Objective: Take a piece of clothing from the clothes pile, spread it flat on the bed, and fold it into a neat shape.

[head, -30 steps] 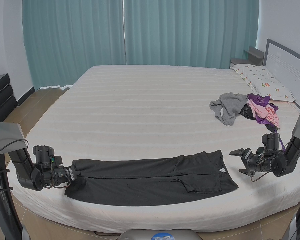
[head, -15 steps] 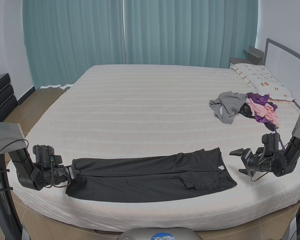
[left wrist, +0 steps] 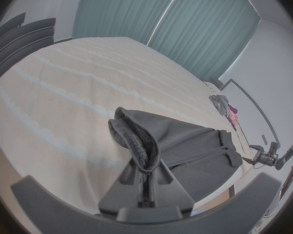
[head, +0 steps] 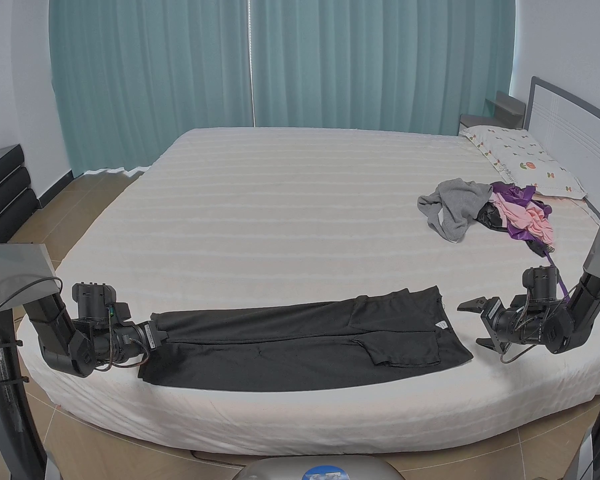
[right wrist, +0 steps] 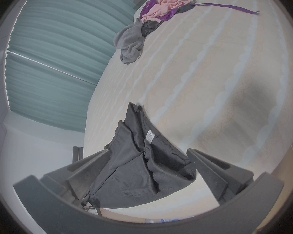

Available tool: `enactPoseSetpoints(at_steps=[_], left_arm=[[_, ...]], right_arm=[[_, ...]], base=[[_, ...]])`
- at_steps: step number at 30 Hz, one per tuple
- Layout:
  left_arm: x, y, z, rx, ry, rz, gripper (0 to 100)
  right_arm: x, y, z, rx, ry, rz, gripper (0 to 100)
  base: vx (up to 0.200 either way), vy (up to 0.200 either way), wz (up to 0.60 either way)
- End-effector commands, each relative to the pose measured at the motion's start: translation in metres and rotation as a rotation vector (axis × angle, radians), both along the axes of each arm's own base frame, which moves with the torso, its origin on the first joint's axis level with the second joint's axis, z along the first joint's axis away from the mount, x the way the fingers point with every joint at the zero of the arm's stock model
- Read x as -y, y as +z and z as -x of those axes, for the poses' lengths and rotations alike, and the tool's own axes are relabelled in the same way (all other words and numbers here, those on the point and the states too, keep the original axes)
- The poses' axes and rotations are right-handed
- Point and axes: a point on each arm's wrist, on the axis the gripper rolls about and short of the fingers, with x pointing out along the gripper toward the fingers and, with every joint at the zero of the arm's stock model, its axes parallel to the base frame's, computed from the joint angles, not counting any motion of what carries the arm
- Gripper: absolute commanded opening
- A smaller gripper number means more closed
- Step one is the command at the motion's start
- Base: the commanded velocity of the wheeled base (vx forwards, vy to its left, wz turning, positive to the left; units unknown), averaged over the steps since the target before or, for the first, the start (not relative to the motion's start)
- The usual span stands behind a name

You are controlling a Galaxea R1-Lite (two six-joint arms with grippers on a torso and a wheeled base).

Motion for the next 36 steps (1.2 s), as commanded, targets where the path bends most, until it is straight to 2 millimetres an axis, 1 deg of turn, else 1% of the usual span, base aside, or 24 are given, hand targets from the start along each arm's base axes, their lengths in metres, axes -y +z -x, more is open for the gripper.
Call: enactPoseSetpoints(at_steps=[1, 2, 5, 11, 14, 17, 21, 23, 24, 26, 28, 29, 30, 31, 32, 33, 35, 36], left_arm=[[0.009, 0.004, -0.001, 0.004, -0.009, 0.021, 0], [0.012, 0.008, -0.001, 0.013, -0.004, 0.029, 0], [0.019, 0.013, 0.000, 0.021, -0.015, 0.032, 0], [0.025, 0.022, -0.001, 0.041, -0.013, 0.030, 0], [0.037, 0.030, -0.002, 0.056, -0.020, 0.059, 0], [0.041, 0.034, -0.004, 0.067, -0.015, 0.067, 0], [0.067, 0.034, -0.008, 0.049, -0.041, 0.054, 0], [0.070, 0.035, -0.009, 0.052, -0.043, 0.052, 0], [0.077, 0.038, -0.013, 0.054, -0.043, 0.054, 0], [0.085, 0.042, -0.018, 0.055, -0.049, 0.060, 0], [0.094, 0.044, -0.020, 0.039, -0.066, 0.059, 0], [0.095, 0.044, -0.020, 0.037, -0.069, 0.058, 0], [0.102, 0.046, -0.022, 0.027, -0.082, 0.053, 0], [0.103, 0.046, -0.022, 0.025, -0.082, 0.052, 0], [0.109, 0.049, -0.027, 0.036, -0.087, 0.051, 0], [0.109, 0.049, -0.027, 0.036, -0.087, 0.051, 0], [0.116, 0.051, -0.031, 0.034, -0.099, 0.054, 0], [0.122, 0.053, -0.033, 0.029, -0.106, 0.064, 0]], right_arm=[[0.000, -0.001, 0.001, -0.004, -0.001, 0.000, 100], [0.000, -0.001, 0.002, -0.007, -0.001, 0.000, 100], [0.000, -0.001, 0.002, -0.008, 0.000, 0.000, 100], [-0.002, -0.002, 0.003, -0.013, 0.005, -0.001, 100], [-0.002, -0.002, 0.003, -0.013, 0.005, -0.001, 100], [-0.002, -0.002, 0.003, -0.013, 0.005, -0.001, 100], [-0.002, -0.003, 0.003, -0.016, 0.007, -0.001, 100], [-0.002, -0.003, 0.003, -0.016, 0.007, -0.001, 100], [-0.003, -0.004, 0.003, -0.019, 0.008, -0.001, 100], [-0.003, -0.005, 0.004, -0.022, 0.008, -0.001, 100], [-0.003, -0.006, 0.005, -0.028, 0.009, 0.000, 100], [-0.003, -0.006, 0.005, -0.028, 0.011, 0.000, 100], [-0.003, -0.005, 0.005, -0.026, 0.011, 0.000, 100], [-0.003, -0.006, 0.005, -0.028, 0.010, -0.001, 100], [-0.005, -0.006, 0.005, -0.029, 0.015, 0.000, 100], [-0.005, -0.006, 0.005, -0.028, 0.015, 0.000, 100], [-0.006, -0.006, 0.005, -0.029, 0.017, 0.001, 100], [-0.007, -0.007, 0.005, -0.031, 0.020, 0.001, 100]], base=[[0.000, -0.200, 0.00], [0.000, -0.200, 0.00], [0.000, -0.200, 0.00], [0.000, -0.200, 0.00], [0.000, -0.200, 0.00], [0.000, -0.200, 0.00], [0.000, -0.200, 0.00], [0.000, -0.200, 0.00], [0.000, -0.200, 0.00], [0.000, -0.200, 0.00], [0.000, -0.200, 0.00], [0.000, -0.200, 0.00], [0.000, -0.200, 0.00], [0.000, -0.200, 0.00], [0.000, -0.200, 0.00], [0.000, -0.200, 0.00], [0.000, -0.200, 0.00], [0.000, -0.200, 0.00]])
